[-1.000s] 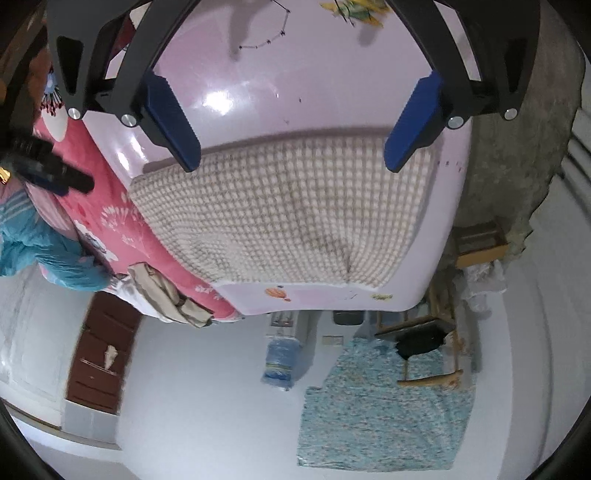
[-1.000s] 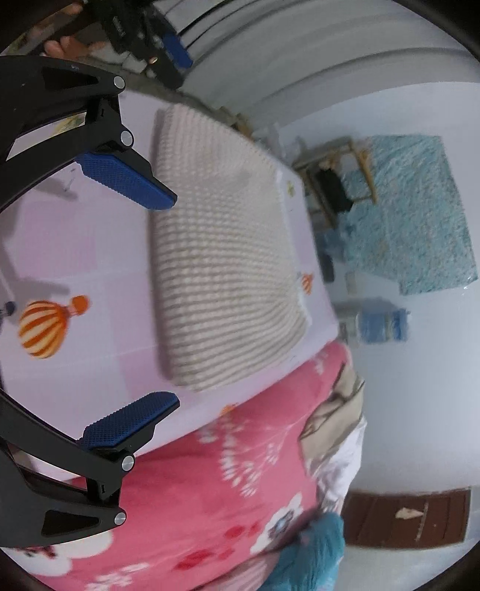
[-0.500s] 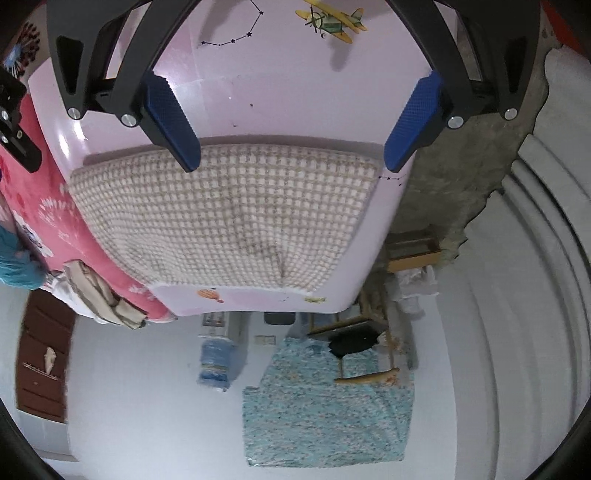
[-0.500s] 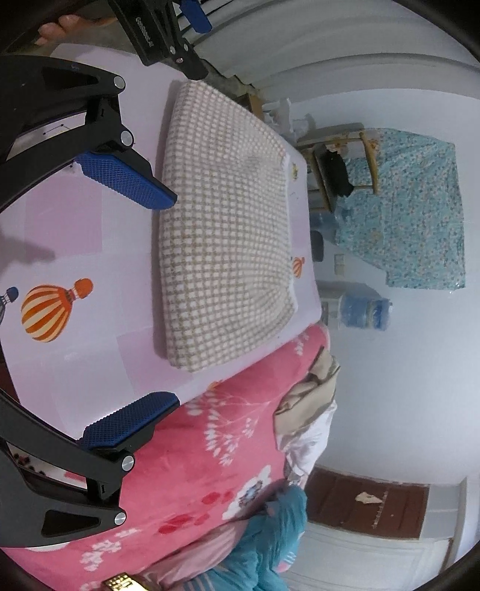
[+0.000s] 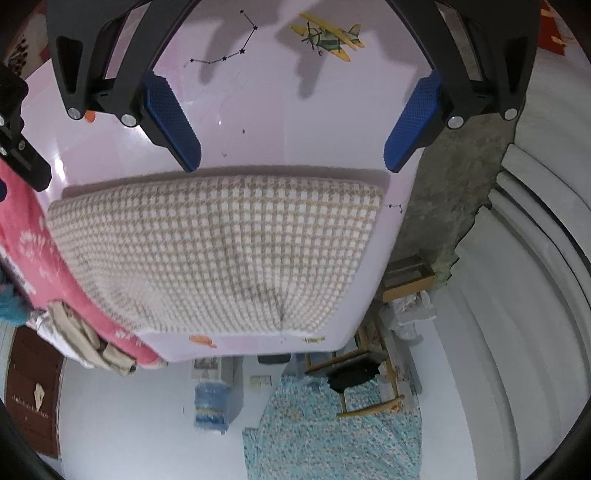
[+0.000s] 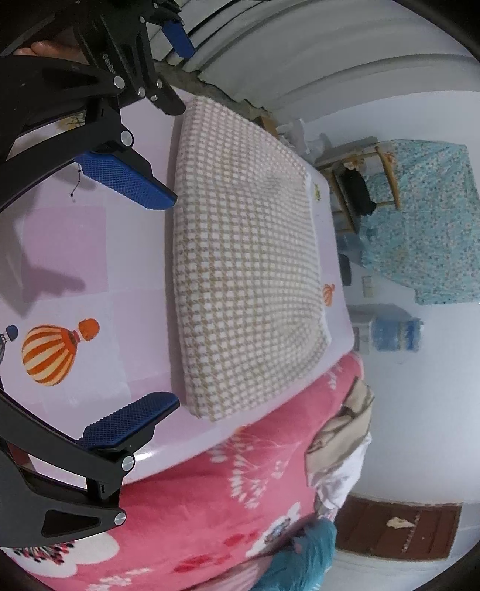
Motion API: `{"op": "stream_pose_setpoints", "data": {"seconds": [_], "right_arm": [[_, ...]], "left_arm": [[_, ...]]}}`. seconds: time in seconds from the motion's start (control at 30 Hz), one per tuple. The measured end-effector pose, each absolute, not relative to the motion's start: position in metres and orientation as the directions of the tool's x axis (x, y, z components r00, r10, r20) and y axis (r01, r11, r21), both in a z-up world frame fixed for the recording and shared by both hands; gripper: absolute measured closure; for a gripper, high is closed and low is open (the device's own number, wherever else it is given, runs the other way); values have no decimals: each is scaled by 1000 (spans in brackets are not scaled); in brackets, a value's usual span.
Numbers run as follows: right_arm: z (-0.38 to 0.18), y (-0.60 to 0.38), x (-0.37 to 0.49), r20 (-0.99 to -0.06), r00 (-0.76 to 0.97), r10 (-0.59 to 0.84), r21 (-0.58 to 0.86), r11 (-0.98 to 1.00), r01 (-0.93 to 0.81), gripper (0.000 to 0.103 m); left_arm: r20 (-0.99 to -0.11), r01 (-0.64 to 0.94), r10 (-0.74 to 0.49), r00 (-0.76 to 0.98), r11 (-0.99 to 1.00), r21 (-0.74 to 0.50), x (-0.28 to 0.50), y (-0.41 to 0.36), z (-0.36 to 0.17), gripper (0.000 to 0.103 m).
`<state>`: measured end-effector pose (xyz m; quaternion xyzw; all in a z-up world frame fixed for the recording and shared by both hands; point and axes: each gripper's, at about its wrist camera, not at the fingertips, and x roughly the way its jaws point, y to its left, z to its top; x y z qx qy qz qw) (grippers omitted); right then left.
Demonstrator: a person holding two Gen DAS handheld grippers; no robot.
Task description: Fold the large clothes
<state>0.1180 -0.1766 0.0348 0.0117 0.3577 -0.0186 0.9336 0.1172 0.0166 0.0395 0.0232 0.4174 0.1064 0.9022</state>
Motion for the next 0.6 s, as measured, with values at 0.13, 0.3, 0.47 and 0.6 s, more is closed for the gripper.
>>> {"op": "stream_pose_setpoints", "data": {"seconds": [0.13, 0.3, 0.47, 0.6], "right_arm": [[28, -172, 121, -690, 723, -30, -5, 999, 37, 8], [26, -170, 122, -700, 714, -35, -9, 999, 40, 8], [23, -168, 124, -715, 697, -52, -33, 999, 41, 8], [22, -166, 124, -720, 692, -55, -40, 999, 37, 8]], "left_arm": [[-776, -155, 188, 603, 981, 118, 121, 13, 32, 5], [-790, -154, 169, 590, 984, 95, 124, 13, 30, 5], [-797, -160, 163, 581, 983, 84, 125, 15, 29, 5], [-799, -161, 159, 580, 984, 80, 125, 16, 28, 5]]}}
